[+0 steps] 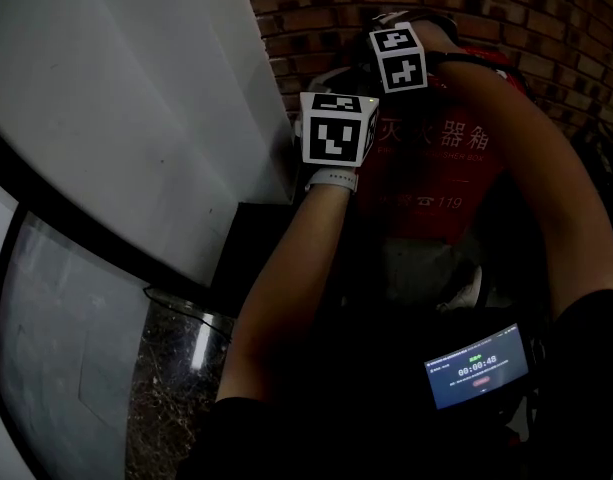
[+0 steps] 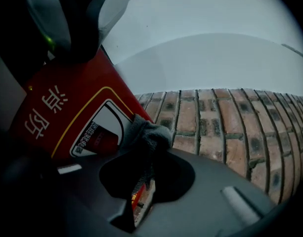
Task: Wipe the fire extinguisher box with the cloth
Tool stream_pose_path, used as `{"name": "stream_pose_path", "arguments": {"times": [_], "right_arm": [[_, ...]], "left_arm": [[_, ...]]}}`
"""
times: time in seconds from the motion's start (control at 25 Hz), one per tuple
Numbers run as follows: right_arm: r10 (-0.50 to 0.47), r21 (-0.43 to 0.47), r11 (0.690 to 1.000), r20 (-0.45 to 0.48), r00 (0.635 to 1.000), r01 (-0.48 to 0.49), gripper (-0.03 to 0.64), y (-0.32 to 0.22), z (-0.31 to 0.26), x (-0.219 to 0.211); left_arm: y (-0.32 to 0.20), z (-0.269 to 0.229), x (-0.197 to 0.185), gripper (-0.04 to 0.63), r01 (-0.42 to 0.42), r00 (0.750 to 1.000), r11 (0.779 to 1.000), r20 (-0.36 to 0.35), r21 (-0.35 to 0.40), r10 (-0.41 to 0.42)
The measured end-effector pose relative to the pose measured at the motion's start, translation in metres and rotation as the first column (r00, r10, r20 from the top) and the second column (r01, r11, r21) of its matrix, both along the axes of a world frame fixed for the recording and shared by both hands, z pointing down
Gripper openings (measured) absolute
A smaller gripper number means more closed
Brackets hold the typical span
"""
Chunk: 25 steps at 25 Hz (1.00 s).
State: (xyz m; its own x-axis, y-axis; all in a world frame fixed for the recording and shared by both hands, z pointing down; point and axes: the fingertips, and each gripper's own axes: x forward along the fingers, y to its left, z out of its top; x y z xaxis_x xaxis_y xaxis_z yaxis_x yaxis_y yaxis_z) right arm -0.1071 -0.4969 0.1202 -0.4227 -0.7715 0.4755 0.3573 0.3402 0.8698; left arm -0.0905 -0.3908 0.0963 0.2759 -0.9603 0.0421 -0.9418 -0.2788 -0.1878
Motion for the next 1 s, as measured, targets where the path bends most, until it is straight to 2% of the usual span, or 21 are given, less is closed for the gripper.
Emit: {"name": "stream_pose_path", "arguments": {"times": [0.32,0.68,1.0], "right_arm": [[0.047,-0.027,0.999,0.01,0.999,-0.047,0.031,0.003,0.001,0.041],[0.098,-0.039,0.995,0.048,0.994,-0.096,0.031,-0.002,0.0,0.097],[0.124,-0.039,0.992,0.058,0.991,-0.122,0.031,-0.007,-0.001,0.137]], "left_arm": [[0.006,-0.002,0.023,0.003,-0.023,1.0,1.0,0.008,-0.009,0.023],[0.008,-0.002,0.073,0.003,-0.071,0.997,0.997,0.006,-0.032,0.071],[-0.003,0.003,0.104,0.003,-0.088,0.995,0.995,0.04,-0.042,0.089]]}}
